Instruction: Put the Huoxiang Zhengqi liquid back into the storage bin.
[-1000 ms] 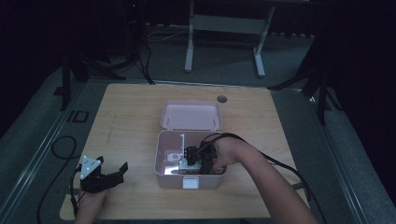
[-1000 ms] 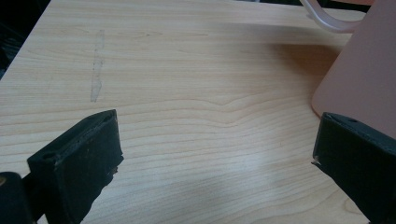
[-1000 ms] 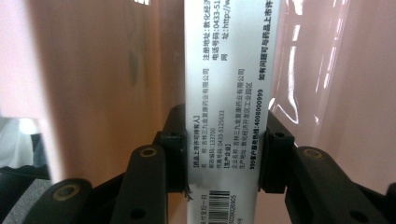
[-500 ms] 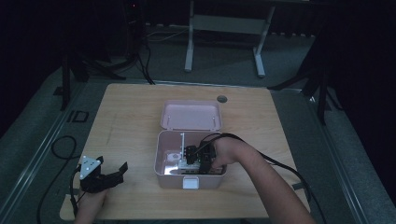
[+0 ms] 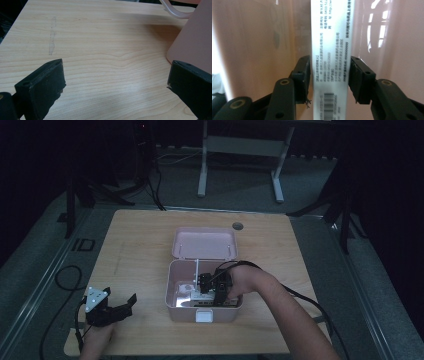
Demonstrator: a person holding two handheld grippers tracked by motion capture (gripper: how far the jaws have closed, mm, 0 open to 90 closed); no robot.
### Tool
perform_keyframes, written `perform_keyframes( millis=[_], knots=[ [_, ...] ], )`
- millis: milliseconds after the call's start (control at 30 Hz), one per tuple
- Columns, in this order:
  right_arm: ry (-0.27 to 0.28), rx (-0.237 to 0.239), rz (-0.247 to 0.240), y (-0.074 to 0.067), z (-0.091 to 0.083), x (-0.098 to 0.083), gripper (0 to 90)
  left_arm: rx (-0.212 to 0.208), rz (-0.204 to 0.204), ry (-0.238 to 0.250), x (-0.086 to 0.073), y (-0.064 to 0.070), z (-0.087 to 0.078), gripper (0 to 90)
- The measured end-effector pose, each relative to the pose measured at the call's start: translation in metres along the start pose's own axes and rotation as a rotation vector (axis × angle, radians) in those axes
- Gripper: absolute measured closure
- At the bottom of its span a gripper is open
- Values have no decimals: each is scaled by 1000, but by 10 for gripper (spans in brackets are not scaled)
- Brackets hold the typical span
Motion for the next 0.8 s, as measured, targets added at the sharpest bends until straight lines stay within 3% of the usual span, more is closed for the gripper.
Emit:
perform_keyframes(
  millis=[233,267,333,467,800],
  knots=[
    [49,29,39,5,-17,-3,390,4,-5,2,0,-1,0,14],
    [75,37,53,7,-25,-4,318,3,-6,1,0,-1,0,14],
    [78,36,64,8,-28,-5,299,3,-5,2,0,-1,0,14],
    [145,-12,106,12,-42,-11,158,3,-7,3,0,-1,0,14],
    [310,-42,169,11,-68,-28,108,3,-11,6,0,-1,0,14]
  ],
)
Point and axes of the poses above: each handheld gripper's, and its own axes: z roughly forward along the jaws, x roughly out of its top, y roughly to its right, the point moved 1 cm from there along z, roughly forward along the jaws, and after that the axes turned 10 degrees about z, right-handed, at the moved point
